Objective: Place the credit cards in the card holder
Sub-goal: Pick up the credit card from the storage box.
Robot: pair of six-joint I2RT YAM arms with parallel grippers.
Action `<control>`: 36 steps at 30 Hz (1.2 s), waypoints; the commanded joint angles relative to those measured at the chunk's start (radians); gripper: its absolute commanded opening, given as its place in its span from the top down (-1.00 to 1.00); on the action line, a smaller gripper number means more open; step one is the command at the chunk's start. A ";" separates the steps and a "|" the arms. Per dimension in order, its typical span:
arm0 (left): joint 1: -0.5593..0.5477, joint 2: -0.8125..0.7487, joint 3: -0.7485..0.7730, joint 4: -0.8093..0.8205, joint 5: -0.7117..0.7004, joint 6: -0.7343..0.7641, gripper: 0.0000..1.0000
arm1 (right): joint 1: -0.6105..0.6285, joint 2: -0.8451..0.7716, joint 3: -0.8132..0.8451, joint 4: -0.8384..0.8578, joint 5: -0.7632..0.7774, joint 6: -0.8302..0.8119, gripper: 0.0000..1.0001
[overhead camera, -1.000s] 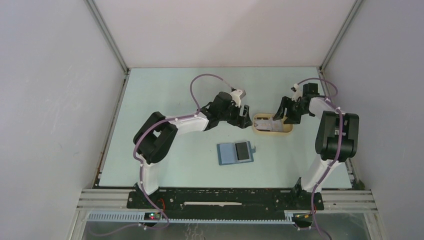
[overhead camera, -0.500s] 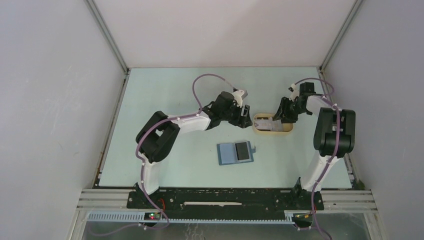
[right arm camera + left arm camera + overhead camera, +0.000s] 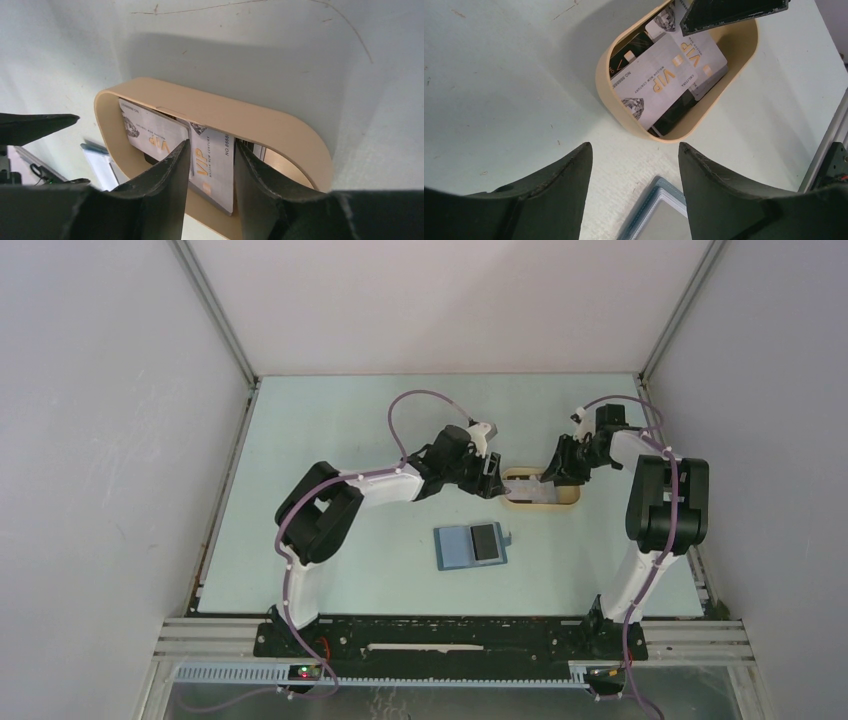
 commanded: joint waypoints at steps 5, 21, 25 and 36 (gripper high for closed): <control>-0.010 -0.001 0.065 0.006 0.021 0.019 -0.36 | 0.001 -0.026 0.035 -0.025 -0.161 -0.013 0.12; -0.010 0.003 0.070 0.005 0.024 0.019 -0.35 | -0.026 0.008 0.035 -0.043 -0.383 -0.013 0.15; -0.010 0.004 0.070 0.005 0.027 0.019 -0.34 | -0.026 0.028 0.035 -0.045 -0.394 -0.008 0.11; -0.011 0.008 0.075 0.003 0.033 0.017 -0.33 | -0.020 0.079 0.035 -0.046 -0.414 -0.002 0.00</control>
